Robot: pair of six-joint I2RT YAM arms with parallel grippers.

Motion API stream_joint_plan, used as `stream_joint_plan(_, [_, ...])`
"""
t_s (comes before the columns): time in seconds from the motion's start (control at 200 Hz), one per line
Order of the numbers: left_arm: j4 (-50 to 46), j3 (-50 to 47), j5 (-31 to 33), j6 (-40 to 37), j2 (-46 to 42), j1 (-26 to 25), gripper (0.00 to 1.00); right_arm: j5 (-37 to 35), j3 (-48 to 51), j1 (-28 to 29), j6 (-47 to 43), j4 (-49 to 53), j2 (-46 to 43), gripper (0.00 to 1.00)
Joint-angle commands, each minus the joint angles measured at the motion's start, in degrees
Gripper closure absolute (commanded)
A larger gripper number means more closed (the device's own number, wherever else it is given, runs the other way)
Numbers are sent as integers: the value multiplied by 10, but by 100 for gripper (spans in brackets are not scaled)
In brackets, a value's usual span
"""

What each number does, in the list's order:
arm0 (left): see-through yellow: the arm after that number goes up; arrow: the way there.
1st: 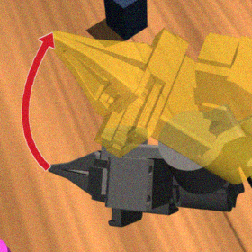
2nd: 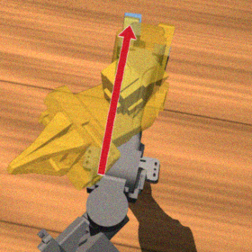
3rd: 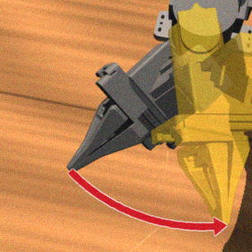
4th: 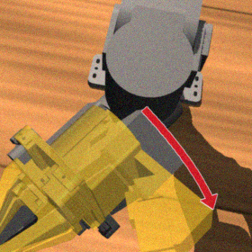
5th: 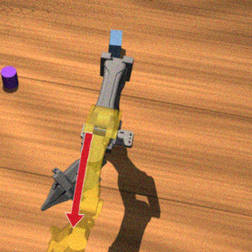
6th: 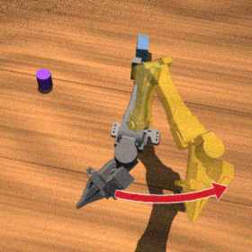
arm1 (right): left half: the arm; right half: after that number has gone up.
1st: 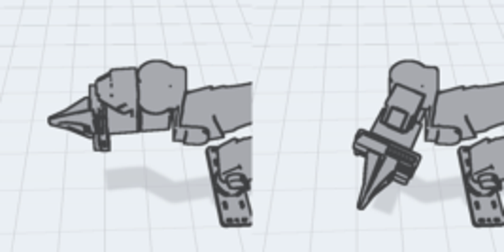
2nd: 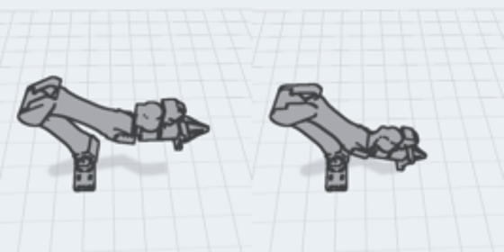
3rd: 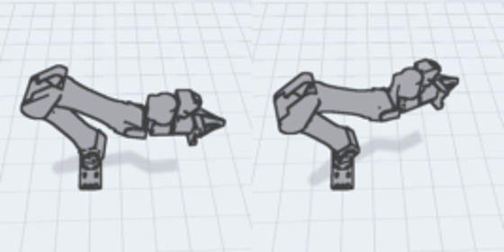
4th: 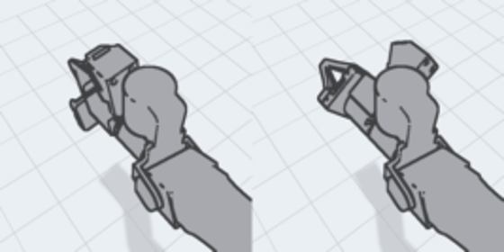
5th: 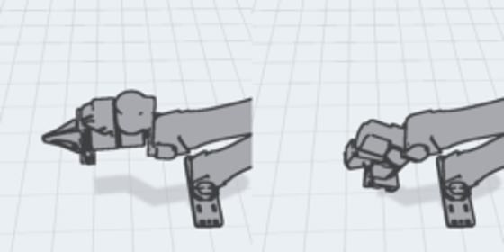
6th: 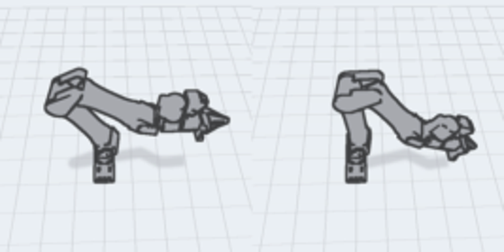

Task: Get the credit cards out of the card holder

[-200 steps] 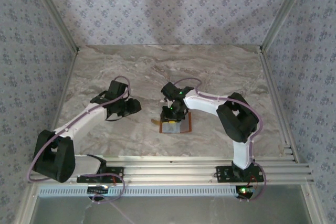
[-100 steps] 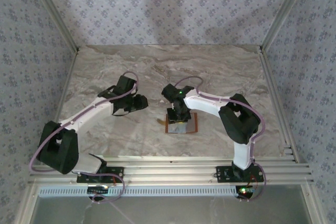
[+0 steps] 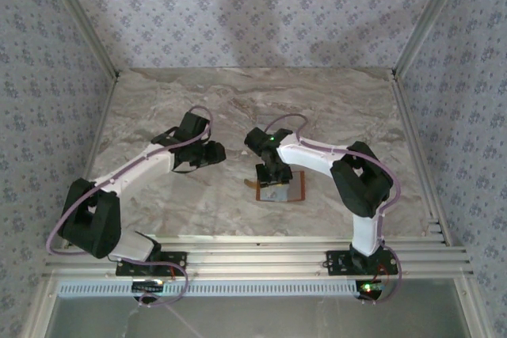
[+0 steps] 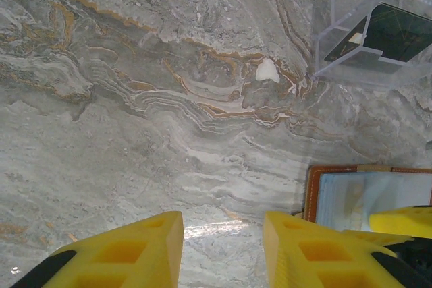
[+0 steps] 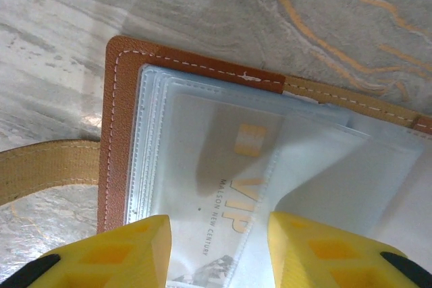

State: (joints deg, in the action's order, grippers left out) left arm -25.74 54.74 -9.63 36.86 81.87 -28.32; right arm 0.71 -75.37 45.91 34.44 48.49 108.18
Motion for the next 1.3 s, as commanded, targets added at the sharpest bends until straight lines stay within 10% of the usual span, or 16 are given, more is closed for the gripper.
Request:
stream_joint_plan(0.0, [-13,17,4,-9,5,-6,63,-27,-16,5,-6,32,-14,55])
stream_joint_plan(0.889, [-13,35,11,-8,29,-22,63,-104,-23,4,7,100,-24,52])
stream_joint_plan(1.294, [-43,118,34,-2,92,-105,63,-85,41,-47,0,77,-76,51])
